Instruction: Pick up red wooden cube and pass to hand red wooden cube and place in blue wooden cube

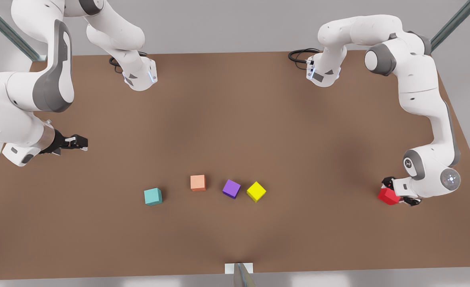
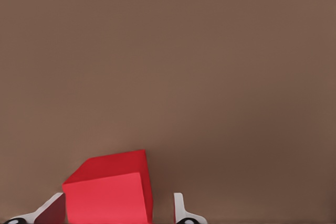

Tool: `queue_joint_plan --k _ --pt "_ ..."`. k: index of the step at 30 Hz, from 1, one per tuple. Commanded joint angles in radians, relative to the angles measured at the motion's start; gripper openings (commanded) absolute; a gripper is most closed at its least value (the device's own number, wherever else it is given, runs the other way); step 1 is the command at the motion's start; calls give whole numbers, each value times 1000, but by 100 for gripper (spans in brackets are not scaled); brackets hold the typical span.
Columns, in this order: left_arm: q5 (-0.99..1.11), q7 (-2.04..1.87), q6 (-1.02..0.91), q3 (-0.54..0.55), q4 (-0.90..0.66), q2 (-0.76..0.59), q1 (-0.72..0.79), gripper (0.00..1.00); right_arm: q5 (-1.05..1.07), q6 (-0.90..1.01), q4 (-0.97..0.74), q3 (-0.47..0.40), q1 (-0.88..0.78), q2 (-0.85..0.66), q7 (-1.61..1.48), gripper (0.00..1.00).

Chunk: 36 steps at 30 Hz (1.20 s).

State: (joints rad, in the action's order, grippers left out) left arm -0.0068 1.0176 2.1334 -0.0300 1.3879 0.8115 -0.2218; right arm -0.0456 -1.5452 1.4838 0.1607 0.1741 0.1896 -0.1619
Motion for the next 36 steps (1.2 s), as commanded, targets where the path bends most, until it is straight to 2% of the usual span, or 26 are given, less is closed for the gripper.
queue_joint_plan --k 1,16,29,33,35,36 --pt "2 -146 -12 -1 -1 3 -1 100 1 0 0 0 1 -1 -10 100" --pt "28 -143 0 -22 -9 11 -1 100 0 0 12 5 -1 1 -11 100" --pt "25 -148 82 -21 -9 72 1 100 -2 0 21 7 -11 4 -13 100" --pt "25 -149 115 -19 -10 75 6 94 -2 2 27 7 -10 2 -15 100" --pt "25 -148 117 -19 -12 75 6 75 -2 2 27 7 -11 4 -15 100" --pt "25 -148 117 -19 -12 75 6 71 -3 0 27 7 -11 4 -15 100"
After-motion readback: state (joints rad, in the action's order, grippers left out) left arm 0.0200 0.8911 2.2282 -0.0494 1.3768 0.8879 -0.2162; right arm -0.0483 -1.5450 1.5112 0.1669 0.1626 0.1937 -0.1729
